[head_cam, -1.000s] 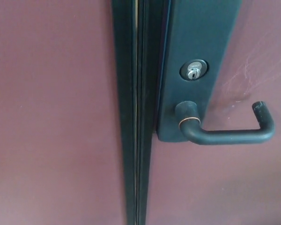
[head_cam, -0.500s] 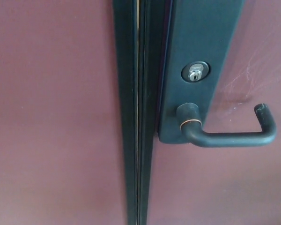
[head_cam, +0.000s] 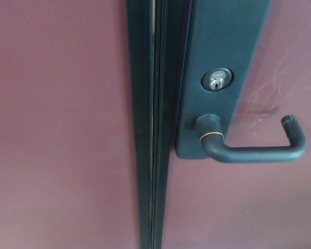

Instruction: The robot walks towards the door handle and put its right hand on it and twist the handle

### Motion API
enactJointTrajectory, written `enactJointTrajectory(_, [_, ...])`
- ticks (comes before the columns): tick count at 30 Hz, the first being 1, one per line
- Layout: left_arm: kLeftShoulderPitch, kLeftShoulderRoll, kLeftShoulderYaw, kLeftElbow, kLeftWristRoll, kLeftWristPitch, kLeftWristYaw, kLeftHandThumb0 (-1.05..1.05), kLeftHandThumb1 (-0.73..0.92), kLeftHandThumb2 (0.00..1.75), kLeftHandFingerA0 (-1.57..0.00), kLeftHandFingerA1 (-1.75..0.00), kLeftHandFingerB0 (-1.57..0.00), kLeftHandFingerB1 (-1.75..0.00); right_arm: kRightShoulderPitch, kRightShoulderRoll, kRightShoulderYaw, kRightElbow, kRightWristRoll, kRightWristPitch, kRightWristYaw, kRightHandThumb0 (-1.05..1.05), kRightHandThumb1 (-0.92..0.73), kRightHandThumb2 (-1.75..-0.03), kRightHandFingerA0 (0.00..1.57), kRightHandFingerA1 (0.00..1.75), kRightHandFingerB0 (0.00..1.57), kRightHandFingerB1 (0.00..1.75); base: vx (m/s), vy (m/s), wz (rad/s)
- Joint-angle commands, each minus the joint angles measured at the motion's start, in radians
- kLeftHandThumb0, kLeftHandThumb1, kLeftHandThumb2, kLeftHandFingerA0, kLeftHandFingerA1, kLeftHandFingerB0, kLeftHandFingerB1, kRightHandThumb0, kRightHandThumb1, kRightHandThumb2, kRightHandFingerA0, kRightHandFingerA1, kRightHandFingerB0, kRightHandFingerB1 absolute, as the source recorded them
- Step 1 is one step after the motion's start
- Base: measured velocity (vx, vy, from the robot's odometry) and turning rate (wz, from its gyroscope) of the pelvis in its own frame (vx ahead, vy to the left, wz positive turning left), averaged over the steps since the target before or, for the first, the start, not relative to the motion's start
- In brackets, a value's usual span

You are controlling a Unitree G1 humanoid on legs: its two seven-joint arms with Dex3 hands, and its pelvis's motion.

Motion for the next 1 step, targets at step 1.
enactJointTrajectory(1, [0.001, -0.027, -0.012, -0.002, 0.007, 0.002, -0.018, -0.26, 0.55, 0.57, -0.72, -0.53, -0.54, -0.42, -0.023, 0.046, 0.206, 0.357, -0.227, -0.239, -0.526, -0.43, -0.65, -0.60, 0.50, 0.40, 0.26, 0.31, 0.00, 0.000, 0.00])
